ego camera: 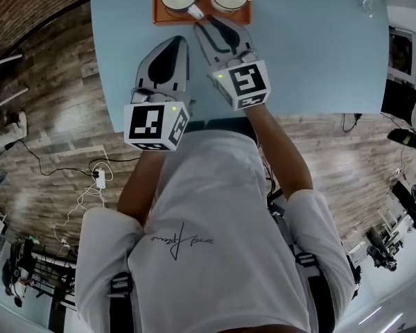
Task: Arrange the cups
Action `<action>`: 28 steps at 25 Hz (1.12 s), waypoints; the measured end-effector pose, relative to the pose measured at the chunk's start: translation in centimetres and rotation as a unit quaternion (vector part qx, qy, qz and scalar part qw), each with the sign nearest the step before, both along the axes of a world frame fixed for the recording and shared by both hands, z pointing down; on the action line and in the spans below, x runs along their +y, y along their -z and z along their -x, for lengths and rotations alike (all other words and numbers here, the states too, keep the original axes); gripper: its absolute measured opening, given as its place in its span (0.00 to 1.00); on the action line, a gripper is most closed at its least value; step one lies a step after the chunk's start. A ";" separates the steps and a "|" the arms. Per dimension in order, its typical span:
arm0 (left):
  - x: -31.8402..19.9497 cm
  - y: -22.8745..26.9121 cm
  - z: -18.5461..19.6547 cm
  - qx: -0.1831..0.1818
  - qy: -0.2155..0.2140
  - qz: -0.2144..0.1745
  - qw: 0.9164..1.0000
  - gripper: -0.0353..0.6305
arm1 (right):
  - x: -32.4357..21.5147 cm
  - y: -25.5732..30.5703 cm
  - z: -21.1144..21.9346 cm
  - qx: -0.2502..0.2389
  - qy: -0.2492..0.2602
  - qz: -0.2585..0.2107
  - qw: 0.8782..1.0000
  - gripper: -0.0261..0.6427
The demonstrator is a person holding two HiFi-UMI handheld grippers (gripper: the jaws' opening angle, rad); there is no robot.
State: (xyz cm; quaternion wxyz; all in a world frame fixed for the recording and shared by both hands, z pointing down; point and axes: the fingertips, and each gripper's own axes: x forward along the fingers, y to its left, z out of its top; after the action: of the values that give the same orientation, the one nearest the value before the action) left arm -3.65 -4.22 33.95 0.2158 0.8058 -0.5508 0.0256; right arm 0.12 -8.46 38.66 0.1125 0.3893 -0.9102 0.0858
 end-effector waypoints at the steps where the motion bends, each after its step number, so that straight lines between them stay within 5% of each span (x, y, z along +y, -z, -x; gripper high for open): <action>1: 0.1 -0.2 0.1 0.000 0.002 0.004 1.000 0.06 | -0.1 -0.3 0.1 0.001 0.000 -0.001 1.000 0.16; 12: 1.7 -2.6 0.1 0.004 0.018 0.041 0.999 0.06 | -1.6 -3.0 0.9 -0.001 -0.002 0.003 1.000 0.20; 28: 0.7 -3.2 0.4 0.002 0.031 0.043 0.999 0.06 | -2.7 -3.2 2.0 -0.005 0.002 -0.015 1.000 0.19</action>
State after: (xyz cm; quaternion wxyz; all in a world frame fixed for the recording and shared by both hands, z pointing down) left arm -4.03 -3.47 37.12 0.2520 0.7786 -0.5732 0.0412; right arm -1.85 -11.20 41.88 0.1023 0.3887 -0.9127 0.0737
